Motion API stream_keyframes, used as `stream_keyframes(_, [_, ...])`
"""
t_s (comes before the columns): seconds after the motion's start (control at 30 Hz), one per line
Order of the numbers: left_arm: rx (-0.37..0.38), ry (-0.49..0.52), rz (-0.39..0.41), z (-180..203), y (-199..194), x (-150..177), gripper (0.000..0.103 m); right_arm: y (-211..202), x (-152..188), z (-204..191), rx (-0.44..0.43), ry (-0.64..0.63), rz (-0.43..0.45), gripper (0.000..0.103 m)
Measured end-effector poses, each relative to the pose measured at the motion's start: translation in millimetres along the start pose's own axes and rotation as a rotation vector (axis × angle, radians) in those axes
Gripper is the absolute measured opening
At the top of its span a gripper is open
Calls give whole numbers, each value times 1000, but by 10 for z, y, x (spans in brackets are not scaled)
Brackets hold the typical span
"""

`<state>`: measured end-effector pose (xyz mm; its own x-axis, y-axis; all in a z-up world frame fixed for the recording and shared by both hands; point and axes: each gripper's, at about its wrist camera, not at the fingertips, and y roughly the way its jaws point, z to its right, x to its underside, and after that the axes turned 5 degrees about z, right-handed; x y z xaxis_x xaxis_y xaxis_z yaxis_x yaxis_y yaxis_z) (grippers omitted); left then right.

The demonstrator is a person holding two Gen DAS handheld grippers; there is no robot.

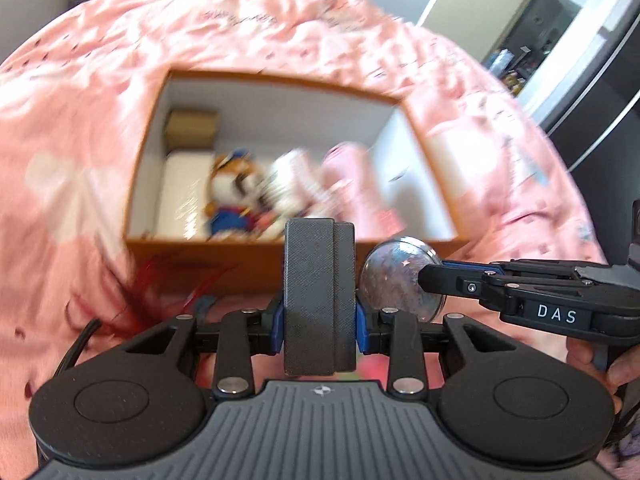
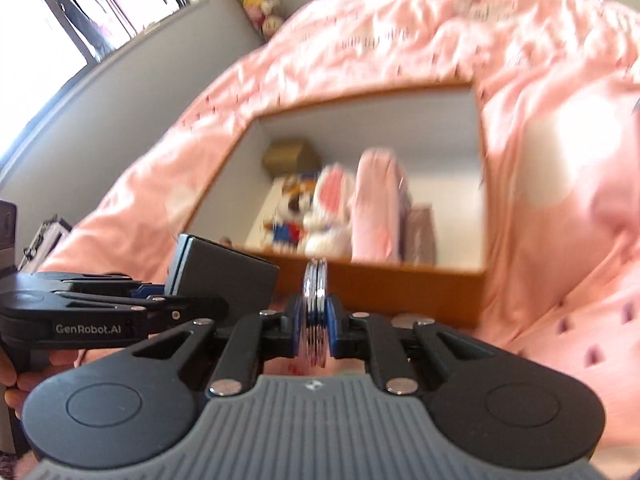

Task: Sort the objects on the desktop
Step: 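Lift the black block toward the box with the left tool while the right tool grasps the glitter compact, then lower the black block into the box and open the left tool while the right tool carries the compact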

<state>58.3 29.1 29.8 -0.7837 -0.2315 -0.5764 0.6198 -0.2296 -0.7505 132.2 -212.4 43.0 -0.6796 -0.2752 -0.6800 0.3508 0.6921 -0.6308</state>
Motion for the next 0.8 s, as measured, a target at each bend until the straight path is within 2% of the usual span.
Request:
stream_keyframes(0.1, [73,-4,23,118,-58,-187,37,-240,-136,17,28,-16,77,14])
stream_keyframes(0.23, [131,2,62,300,-51,-458,37,-504,-334,106,104,-39,172,14])
stream_keyframes(0.4, [195,-34,46,440,249,-751,37,-562,-502,330,182,-9,234,14])
stream_keyframes(0.63, [191,-99,-45,518,866,-902,37,-434,-614,535,236,23,249,13])
stream_keyframes(0.8, [142,-121,-119,515,1218,-868,37,-305,-616,654,244,33,223,13])
